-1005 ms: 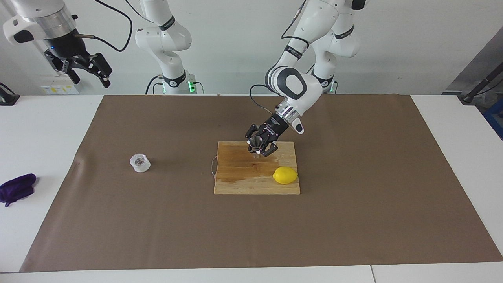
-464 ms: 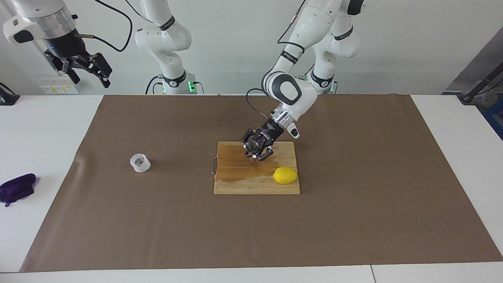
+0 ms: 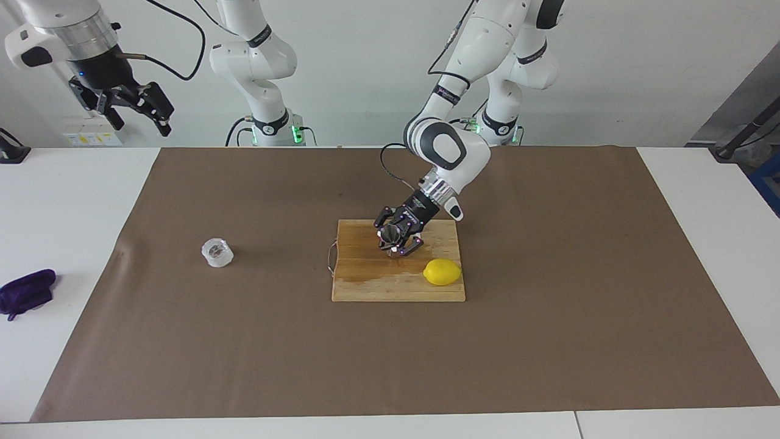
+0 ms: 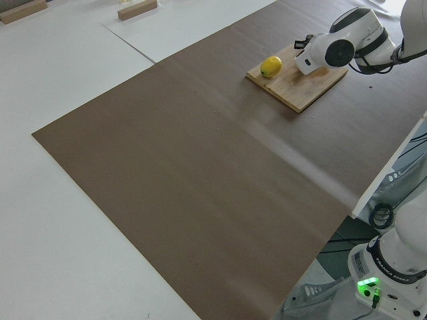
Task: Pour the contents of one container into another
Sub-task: 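Lower the metal cup onto the middle of the wooden board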
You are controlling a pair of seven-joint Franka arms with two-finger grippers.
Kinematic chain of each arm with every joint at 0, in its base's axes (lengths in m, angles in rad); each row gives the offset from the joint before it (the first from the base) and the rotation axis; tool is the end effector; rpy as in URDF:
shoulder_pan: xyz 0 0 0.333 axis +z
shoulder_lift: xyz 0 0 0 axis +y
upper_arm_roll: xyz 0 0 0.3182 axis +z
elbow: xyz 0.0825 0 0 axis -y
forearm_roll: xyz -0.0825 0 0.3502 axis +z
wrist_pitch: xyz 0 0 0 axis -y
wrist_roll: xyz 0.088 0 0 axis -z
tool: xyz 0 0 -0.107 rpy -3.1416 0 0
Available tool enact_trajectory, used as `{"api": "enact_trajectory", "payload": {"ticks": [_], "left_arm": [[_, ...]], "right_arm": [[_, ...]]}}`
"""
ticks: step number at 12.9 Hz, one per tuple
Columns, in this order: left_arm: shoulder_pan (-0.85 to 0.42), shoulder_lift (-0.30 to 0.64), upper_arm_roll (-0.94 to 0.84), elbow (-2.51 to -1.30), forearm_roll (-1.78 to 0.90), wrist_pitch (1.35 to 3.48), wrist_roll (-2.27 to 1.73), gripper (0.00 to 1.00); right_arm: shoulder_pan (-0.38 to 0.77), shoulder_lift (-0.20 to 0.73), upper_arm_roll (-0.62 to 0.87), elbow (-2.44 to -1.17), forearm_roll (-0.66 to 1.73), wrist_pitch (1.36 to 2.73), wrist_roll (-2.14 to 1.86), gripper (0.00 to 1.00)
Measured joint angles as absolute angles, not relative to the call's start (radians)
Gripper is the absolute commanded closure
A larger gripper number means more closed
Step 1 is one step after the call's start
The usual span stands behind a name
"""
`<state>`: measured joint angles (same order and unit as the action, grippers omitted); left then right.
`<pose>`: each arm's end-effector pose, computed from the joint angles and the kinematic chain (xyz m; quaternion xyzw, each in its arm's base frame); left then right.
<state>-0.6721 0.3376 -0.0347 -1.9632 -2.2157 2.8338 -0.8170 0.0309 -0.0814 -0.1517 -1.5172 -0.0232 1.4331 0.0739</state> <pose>0.4641 -0.3409 0.3247 0.3852 0.7746 -0.2549 0.4320 0.4760 -0.0646 0.6780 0.9951 -0.0985 -0.0019 0.0053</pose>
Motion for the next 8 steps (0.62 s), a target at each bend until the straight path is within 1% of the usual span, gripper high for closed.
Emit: {"api": "enact_trajectory", "payload": {"ticks": [8], "left_arm": [[-0.671,0.345,-0.028,-1.961,-2.216,2.835,-0.815,1.00]], "right_arm": [[0.031,-0.081,-0.152,-1.517,-0.023,1.433,0.074,0.00]]}}
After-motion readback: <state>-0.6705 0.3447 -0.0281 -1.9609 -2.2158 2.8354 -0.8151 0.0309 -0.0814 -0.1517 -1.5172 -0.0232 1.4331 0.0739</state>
